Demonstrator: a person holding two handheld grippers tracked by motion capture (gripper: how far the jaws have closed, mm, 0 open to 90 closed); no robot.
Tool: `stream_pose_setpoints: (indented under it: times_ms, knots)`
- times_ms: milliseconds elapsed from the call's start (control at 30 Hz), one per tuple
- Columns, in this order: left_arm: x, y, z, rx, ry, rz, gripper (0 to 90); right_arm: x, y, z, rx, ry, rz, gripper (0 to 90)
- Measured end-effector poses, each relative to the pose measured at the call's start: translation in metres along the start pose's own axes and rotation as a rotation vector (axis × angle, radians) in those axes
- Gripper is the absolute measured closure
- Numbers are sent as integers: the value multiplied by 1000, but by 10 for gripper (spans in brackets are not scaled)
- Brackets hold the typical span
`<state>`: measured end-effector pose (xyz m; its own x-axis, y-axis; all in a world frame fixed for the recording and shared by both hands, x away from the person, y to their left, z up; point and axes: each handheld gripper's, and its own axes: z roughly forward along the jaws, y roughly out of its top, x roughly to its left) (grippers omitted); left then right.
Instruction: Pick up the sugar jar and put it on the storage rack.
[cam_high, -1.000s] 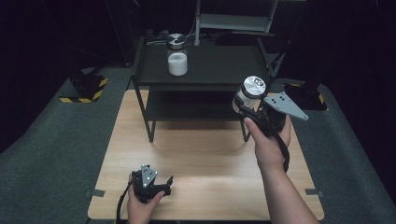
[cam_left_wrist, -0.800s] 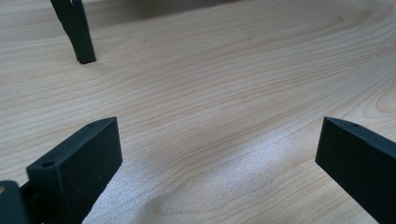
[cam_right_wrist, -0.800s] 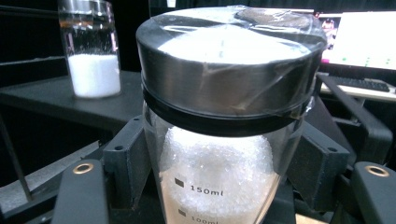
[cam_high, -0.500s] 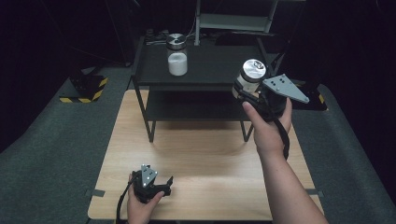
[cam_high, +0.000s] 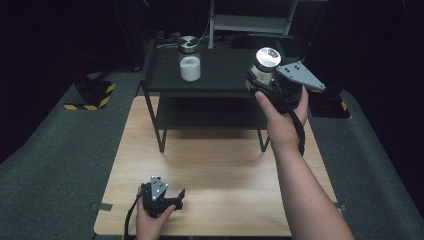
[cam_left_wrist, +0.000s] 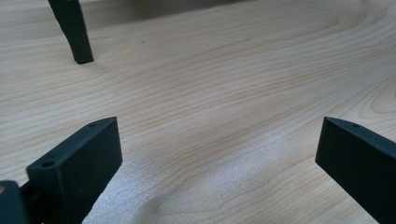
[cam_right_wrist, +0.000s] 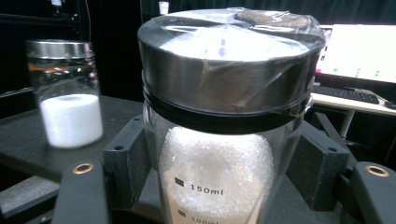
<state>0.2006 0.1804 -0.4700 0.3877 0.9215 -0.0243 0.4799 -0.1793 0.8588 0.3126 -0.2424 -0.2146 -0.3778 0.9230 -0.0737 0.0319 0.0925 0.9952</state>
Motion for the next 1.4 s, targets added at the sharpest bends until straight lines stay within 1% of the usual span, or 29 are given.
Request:
stream_pose_setpoints:
  times_ms: [200, 333, 467, 700, 900, 1133, 1233, 1400]
  knots:
    - [1, 0, 0, 2, -2, -4, 7, 1, 2, 22, 3, -12, -9, 306]
    - [1, 0, 0, 1, -2, -7, 7, -1, 0, 37, 4, -16, -15, 306]
    - [1, 0, 0, 1, -3, -8, 7, -6, -5, 47, 3, -17, 7, 306]
    - [1, 0, 0, 1, -3, -10, 7, -4, -13, 56, -14, -28, 9, 305]
    - [2, 0, 0, 1, -3, -14, 7, -4, -22, 62, -35, -32, 26, 305]
    - [1, 0, 1, 2, -2, -15, 7, -3, -30, 70, -56, -40, 33, 304]
    - [1, 0, 0, 1, -2, -13, 7, -5, -35, 72, -71, -40, 55, 304]
    - [2, 1, 1, 6, -2, -15, 7, -5, -40, 73, -89, -40, 55, 303]
